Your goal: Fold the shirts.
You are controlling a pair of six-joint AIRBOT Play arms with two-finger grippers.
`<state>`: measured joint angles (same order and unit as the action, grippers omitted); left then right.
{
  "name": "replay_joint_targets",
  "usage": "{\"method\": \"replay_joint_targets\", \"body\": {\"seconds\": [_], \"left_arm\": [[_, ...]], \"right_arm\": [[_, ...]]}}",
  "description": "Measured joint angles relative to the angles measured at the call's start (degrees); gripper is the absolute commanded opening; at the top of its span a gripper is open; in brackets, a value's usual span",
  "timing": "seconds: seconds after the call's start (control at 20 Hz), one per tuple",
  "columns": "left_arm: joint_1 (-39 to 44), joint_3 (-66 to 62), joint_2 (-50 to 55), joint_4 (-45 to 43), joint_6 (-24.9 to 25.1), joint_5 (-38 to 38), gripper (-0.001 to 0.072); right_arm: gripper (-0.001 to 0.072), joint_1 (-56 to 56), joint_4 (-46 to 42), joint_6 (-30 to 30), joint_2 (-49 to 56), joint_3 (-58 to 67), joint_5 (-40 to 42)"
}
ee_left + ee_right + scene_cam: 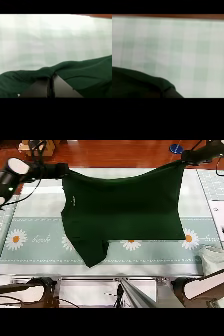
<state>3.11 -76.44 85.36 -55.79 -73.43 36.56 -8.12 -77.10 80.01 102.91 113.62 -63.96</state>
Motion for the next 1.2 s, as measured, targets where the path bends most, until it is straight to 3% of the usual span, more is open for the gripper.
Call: {"method": "replay_joint_targets", "body": {"seconds": [0.2, 0.45, 0.7, 0.9, 0.95, 1.0, 1.05, 1.1, 1.2], "left_arm": [[0.7, 0.0, 4.4, 0.0, 0.6, -4.2, 0.0040], [0.8, 0.0, 6.8, 0.0, -2.1, -2.6, 0.0040], [0.8, -2.4, 6.2, -0.3, -3.6, 8.5, 0.0039], [0.8, -3.1, 6.8, -2.1, -7.7, 16.9, 0.0042], [0.8, -3.2, 7.2, -2.5, -8.4, 17.9, 0.0092], [0.8, -3.2, 7.6, -2.8, -8.8, 18.8, 0.0285], [0.8, -3.3, 8.0, -3.1, -9.4, 19.8, 0.0529], [0.7, -3.5, 8.2, -3.1, -9.6, 20.7, 0.0613], [-0.2, -4.6, 8.3, -3.5, -9.9, 24.9, 0.0612]], "right_arm": [[0.0016, -0.4, 0.1, 2.2, 4.2, 0.0, 5.1], [0.0015, -2.1, 0.3, 5.4, 7.6, 0.0, 2.3], [0.0016, -3.6, 0.1, 4.8, 6.2, 0.0, -8.0], [0.0017, -4.1, -0.7, 4.5, 6.7, 0.0, -18.7], [0.0028, -4.1, -0.7, 4.4, 7.2, 0.0, -20.6], [0.0153, -4.1, -0.7, 4.2, 7.7, 0.0, -22.3], [0.0296, -4.1, -0.6, 3.7, 8.1, 0.0, -23.6], [0.0317, -4.2, -0.2, 2.7, 8.2, 0.0, -24.8], [0.0321, -5.0, 0.5, 0.8, 7.8, 0.0, -26.9]]}}
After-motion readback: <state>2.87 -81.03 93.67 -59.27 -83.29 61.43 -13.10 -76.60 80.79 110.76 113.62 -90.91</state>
